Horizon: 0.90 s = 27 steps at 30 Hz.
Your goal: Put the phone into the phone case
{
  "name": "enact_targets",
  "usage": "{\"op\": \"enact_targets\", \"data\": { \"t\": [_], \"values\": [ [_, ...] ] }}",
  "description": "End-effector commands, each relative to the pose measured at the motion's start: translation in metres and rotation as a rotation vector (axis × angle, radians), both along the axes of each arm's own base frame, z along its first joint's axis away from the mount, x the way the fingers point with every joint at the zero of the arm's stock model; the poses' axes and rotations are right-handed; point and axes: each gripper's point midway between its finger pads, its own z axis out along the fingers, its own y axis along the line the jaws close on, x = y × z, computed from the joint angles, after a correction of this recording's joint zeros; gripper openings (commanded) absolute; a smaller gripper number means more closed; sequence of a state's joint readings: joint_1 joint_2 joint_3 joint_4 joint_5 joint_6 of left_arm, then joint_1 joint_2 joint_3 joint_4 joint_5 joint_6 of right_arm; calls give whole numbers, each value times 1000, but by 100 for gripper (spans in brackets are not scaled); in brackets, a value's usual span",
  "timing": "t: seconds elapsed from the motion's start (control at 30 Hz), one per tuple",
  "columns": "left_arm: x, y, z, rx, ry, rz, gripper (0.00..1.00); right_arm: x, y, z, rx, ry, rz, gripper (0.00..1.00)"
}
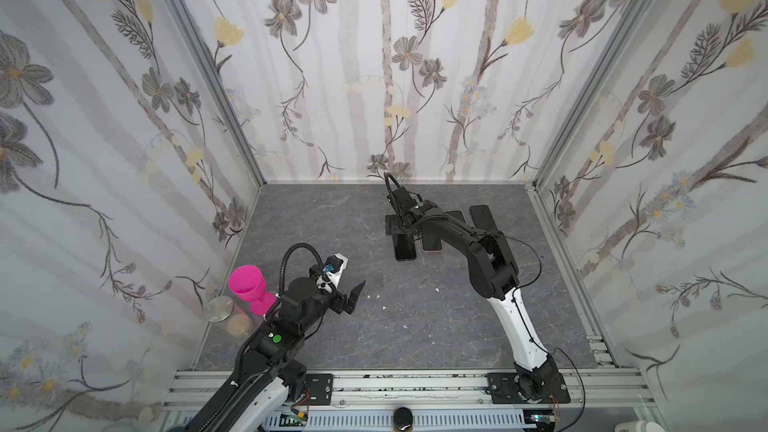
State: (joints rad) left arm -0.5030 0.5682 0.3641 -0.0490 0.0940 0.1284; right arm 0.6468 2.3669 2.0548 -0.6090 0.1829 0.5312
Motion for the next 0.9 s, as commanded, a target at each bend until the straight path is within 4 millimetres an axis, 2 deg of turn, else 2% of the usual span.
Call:
{"op": "enact_targets", "data": {
  "t": [0.0,0.1,0.2,0.27,0.4,0.47,0.57,0.63,0.67,0.73,0.8,0.87],
  "values": [
    [13,3,29,-53,-53,57,100,3,-5,44,23,-70,-22,89],
    [29,15,50,-115,-79,180,100,1,-14,84,28,-134,-29,89],
    [48,34,64,-172,-156,332,100,-1,-39,125,12,-229,-52,90],
    [62,56,60,-193,-227,471,100,-4,-68,146,14,-315,-91,92],
    [91,106,37,-236,-290,728,100,-20,-164,173,19,-523,-247,94],
    [104,122,23,-203,-297,792,100,-35,-217,172,-23,-615,-313,96],
    [116,139,8,-120,-311,853,100,-57,-292,155,-106,-684,-418,100],
    [121,145,-5,-74,-286,863,100,-68,-331,140,-130,-694,-458,100],
    [122,148,-10,-72,-272,867,100,-76,-344,122,-144,-674,-461,100],
    [125,150,-24,-89,-232,826,100,-85,-361,106,-147,-699,-439,100],
    [128,146,-34,-126,-206,748,100,-92,-365,97,-155,-737,-399,100],
    [135,139,-38,-143,-180,675,100,-95,-359,89,-144,-776,-345,100]
  ]
}}
